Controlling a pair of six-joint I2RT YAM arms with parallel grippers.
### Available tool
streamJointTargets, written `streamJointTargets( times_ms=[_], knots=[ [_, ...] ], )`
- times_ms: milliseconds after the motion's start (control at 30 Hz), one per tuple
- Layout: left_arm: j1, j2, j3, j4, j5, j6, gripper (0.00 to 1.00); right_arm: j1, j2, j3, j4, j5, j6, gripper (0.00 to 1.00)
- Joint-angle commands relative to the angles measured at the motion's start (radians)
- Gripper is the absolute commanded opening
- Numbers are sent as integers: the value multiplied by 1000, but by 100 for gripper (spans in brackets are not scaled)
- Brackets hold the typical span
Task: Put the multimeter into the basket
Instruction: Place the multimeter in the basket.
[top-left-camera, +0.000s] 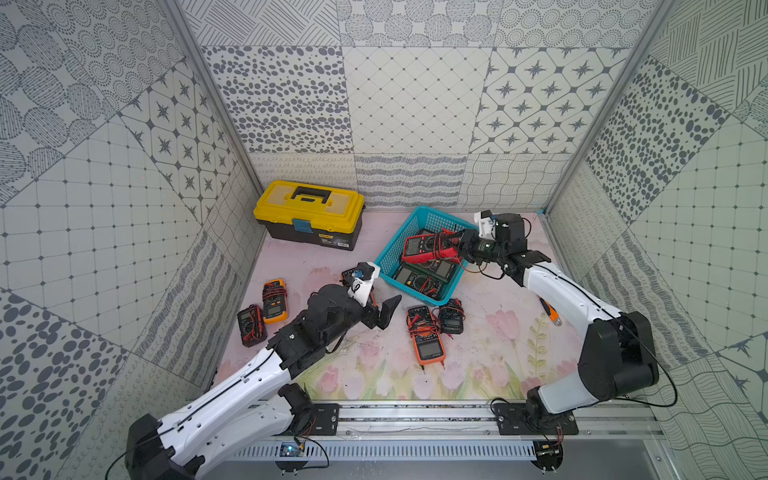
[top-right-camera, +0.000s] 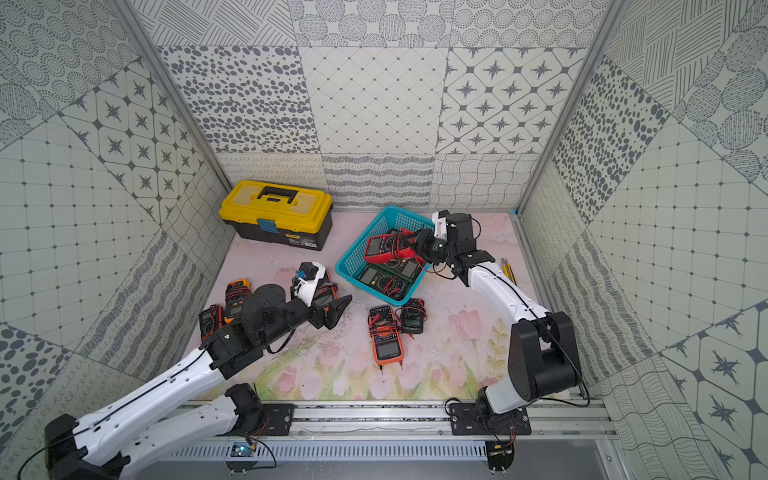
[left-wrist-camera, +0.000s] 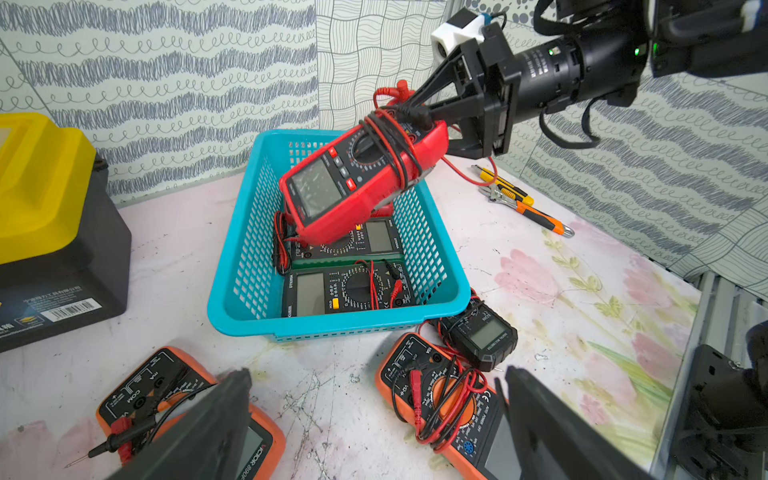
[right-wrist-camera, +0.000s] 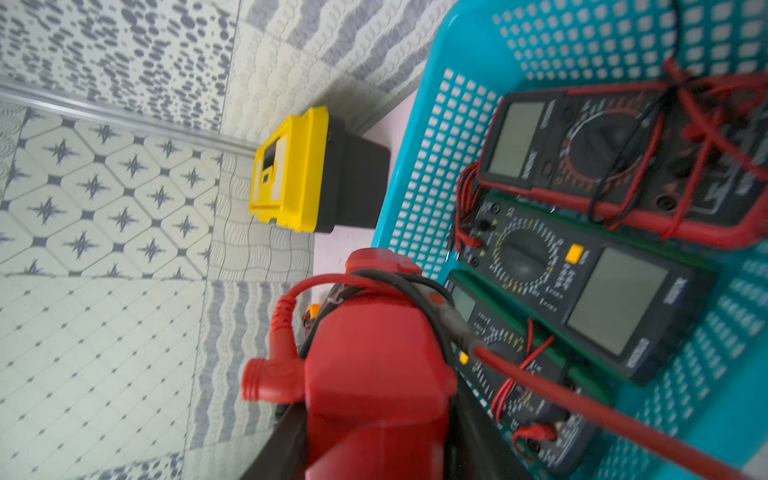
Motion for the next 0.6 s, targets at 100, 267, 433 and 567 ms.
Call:
streamJointTargets(
  times_ms=[100, 267, 433, 567],
  knots=[
    [-2, -6, -43, 104, -96, -85, 99, 0, 102, 86, 227, 184, 43, 0],
    [-1, -9, -58, 91, -122, -110, 99, 2, 193, 132, 287, 218, 78, 0],
    [-2, -7, -69, 104, -117, -121, 99, 1, 248, 166, 317, 258, 91, 0],
    [-1, 7, -71, 107, -122, -121, 99, 0, 294, 191, 348, 274, 120, 0]
  ],
)
